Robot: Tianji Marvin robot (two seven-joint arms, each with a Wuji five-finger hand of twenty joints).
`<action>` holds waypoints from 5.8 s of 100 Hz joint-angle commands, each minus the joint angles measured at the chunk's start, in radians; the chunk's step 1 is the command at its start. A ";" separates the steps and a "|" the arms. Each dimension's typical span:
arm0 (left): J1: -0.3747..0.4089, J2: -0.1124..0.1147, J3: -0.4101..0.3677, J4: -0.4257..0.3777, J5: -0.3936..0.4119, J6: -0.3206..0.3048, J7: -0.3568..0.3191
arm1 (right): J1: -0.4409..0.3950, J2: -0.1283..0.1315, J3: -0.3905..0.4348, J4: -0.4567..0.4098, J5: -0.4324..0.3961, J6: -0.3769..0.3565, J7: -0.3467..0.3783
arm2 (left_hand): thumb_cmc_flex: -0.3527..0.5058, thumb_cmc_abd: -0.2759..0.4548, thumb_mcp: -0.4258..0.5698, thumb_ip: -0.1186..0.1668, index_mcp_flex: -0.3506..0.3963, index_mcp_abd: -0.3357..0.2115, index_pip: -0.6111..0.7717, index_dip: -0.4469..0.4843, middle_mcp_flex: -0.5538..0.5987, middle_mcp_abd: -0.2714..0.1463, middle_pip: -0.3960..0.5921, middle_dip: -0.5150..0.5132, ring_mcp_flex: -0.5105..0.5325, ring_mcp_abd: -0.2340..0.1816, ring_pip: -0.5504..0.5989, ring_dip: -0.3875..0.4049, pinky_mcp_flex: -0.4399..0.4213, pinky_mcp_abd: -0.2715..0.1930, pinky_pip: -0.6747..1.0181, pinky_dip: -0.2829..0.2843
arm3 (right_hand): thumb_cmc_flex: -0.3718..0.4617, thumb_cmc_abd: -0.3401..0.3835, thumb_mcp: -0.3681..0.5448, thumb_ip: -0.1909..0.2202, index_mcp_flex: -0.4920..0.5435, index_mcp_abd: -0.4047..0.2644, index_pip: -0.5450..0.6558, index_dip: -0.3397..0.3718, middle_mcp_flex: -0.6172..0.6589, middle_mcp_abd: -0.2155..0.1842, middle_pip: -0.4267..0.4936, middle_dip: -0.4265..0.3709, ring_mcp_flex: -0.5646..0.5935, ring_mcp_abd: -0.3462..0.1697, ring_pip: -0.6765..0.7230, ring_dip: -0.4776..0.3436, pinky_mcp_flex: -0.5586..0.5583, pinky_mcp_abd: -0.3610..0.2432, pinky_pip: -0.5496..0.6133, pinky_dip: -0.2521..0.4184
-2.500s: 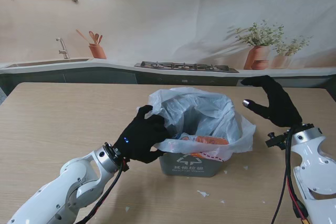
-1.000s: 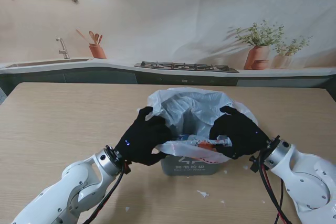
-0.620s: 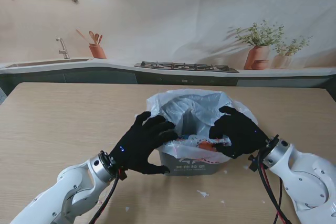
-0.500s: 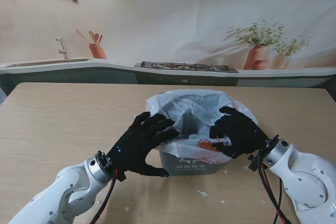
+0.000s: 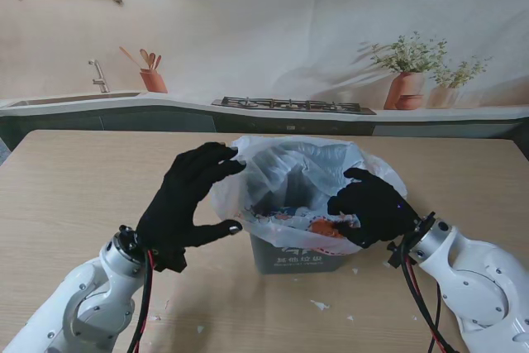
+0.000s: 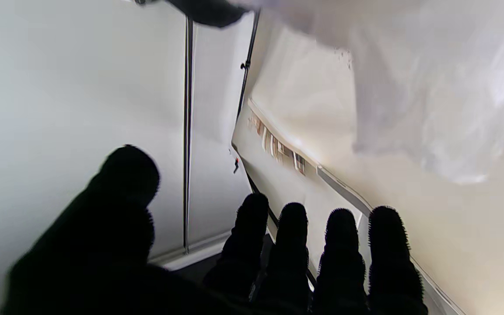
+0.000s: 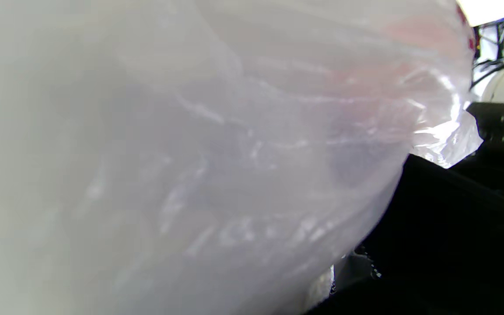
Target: Fit the garbage bag over the bin
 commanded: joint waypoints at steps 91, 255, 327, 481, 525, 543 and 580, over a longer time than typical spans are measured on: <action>-0.397 0.031 0.146 0.109 -0.287 0.704 -0.523 | 0.010 -0.006 -0.048 0.044 -0.025 0.013 -0.002 | 0.028 -0.210 0.341 -0.056 0.308 -0.050 0.220 0.137 0.396 -0.040 0.180 0.183 0.281 0.062 0.119 0.116 0.013 0.228 -0.110 -0.032 | 0.053 -0.058 0.072 -0.045 0.047 0.000 0.034 -0.018 0.055 0.046 0.053 0.057 0.066 -0.016 0.055 0.007 0.048 0.048 0.105 -0.032; -0.612 -0.072 0.372 0.376 -0.409 0.912 -0.286 | 0.056 0.010 -0.077 0.090 0.065 -0.027 0.105 | 0.378 -0.132 0.183 -0.130 0.373 -0.079 0.626 0.309 0.574 -0.019 0.289 0.503 0.285 0.081 0.341 0.210 -0.036 0.178 0.041 0.017 | 0.042 -0.018 0.111 -0.027 0.033 -0.134 -0.007 0.062 0.004 -0.012 0.015 0.083 0.003 -0.044 0.039 0.012 -0.110 -0.001 0.431 -0.179; -0.679 -0.054 0.470 0.570 -0.391 0.802 -0.381 | 0.061 0.007 -0.081 0.106 0.065 -0.019 0.089 | 0.347 -0.166 0.230 -0.130 0.389 -0.102 0.634 0.309 0.592 -0.037 0.275 0.505 0.296 0.064 0.326 0.190 -0.035 0.177 0.017 0.005 | 0.040 -0.011 0.108 -0.027 0.026 -0.097 -0.002 0.071 0.008 0.006 0.023 0.091 0.009 -0.033 0.052 0.018 -0.113 0.002 0.457 -0.192; -0.080 -0.027 -0.001 0.153 -0.473 0.423 -0.229 | 0.064 -0.014 -0.073 0.082 0.073 -0.013 0.004 | -0.058 0.009 0.064 -0.058 0.009 0.073 -0.080 -0.027 -0.012 0.037 -0.027 -0.007 -0.025 0.046 -0.094 -0.043 -0.015 0.102 -0.220 -0.106 | -0.212 0.232 -0.257 0.156 -0.575 0.089 -0.285 0.032 -0.743 -0.050 -0.216 -0.209 -0.479 -0.029 -0.265 -0.077 -0.203 -0.027 0.159 -0.078; -0.066 -0.025 -0.010 0.157 -0.484 0.364 -0.237 | 0.055 -0.031 -0.041 0.031 0.210 -0.018 -0.004 | -0.066 0.010 0.036 -0.058 0.005 0.060 -0.092 -0.035 -0.013 0.031 -0.059 -0.024 -0.028 0.043 -0.114 -0.041 -0.013 0.102 -0.237 -0.113 | -0.281 0.327 -0.373 0.179 -0.703 0.066 -0.330 -0.016 -0.878 -0.063 -0.279 -0.252 -0.562 -0.047 -0.380 -0.137 -0.202 -0.046 0.026 0.053; -0.051 -0.021 -0.025 0.148 -0.519 0.342 -0.267 | -0.025 -0.052 0.012 -0.038 0.267 -0.015 -0.061 | -0.067 0.011 0.017 -0.055 -0.020 0.061 -0.114 -0.047 -0.014 0.031 -0.115 -0.055 -0.031 0.043 -0.134 -0.047 -0.012 0.093 -0.208 -0.097 | -0.298 0.475 -0.532 0.201 -0.782 0.100 -0.383 -0.062 -0.873 -0.057 -0.425 -0.309 -0.605 -0.069 -0.452 -0.174 -0.222 -0.061 -0.009 0.092; -0.011 -0.016 -0.053 0.132 -0.622 0.394 -0.337 | -0.255 -0.099 0.147 -0.122 0.450 0.104 -0.144 | -0.061 0.015 -0.035 -0.042 -0.055 0.062 -0.142 -0.067 -0.019 0.034 -0.189 -0.097 -0.044 0.077 -0.204 -0.061 0.010 0.310 -0.283 -0.139 | -0.287 0.494 -0.514 0.199 -0.746 0.219 -0.352 -0.155 -0.876 0.023 -0.416 -0.298 -0.590 -0.038 -0.520 -0.209 -0.218 -0.063 -0.029 0.109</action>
